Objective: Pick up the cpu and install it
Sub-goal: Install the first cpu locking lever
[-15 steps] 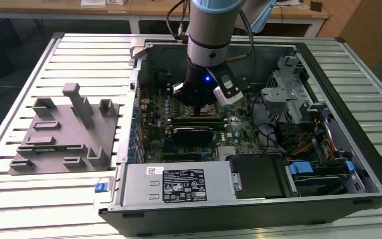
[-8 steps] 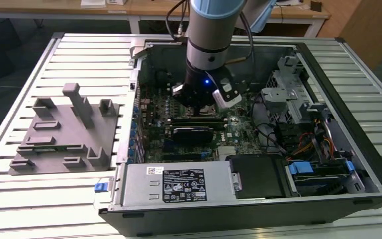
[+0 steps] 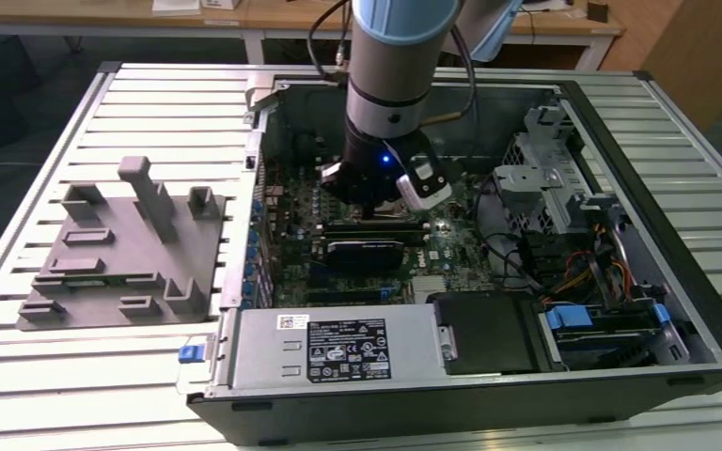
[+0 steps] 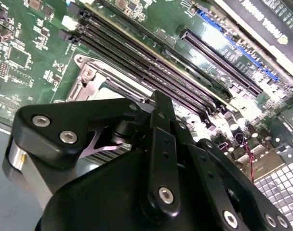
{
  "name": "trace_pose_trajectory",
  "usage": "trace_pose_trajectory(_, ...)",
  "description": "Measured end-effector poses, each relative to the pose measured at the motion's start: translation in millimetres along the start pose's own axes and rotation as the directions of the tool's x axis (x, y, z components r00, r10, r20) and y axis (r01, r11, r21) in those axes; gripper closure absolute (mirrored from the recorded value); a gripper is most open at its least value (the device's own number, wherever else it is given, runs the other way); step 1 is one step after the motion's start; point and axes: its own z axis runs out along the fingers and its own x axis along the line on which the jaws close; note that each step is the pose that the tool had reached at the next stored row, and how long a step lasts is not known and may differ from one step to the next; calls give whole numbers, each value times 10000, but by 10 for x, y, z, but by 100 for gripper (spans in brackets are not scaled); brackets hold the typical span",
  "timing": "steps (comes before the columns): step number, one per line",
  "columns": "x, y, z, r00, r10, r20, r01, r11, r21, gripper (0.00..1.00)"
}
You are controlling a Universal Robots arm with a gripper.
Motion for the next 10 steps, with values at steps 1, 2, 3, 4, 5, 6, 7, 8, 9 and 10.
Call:
trace_pose_trajectory(1, 4, -1, 7, 10000, 0, 3, 0, 10000, -15, 89)
trace_pose_trajectory(2, 7, -1, 18, 10000, 0, 3, 0, 10000, -30, 89)
trace_pose_trajectory(3, 8, -3, 27, 10000, -1, 4, 1, 10000, -49, 89)
trace_pose_trajectory(4, 8, -4, 36, 10000, 0, 5, 0, 10000, -75, 89)
trace_pose_trajectory(5, 8, -5, 46, 10000, -1, 6, 2, 9999, -112, 89)
trace_pose_trajectory(6, 7, -6, 55, 10000, -2, 9, 3, 9999, -153, 89)
trace_pose_trajectory(7, 7, -7, 65, 10000, -3, 12, 4, 9998, -195, 89)
trace_pose_trajectory(8, 7, -8, 74, 10000, -5, 15, 5, 9997, -235, 89)
trace_pose_trajectory(9, 7, -9, 85, 10000, -6, 16, 6, 9996, -266, 89)
trace_pose_trajectory(10, 7, -10, 99, 10000, -7, 18, 7, 9996, -292, 89)
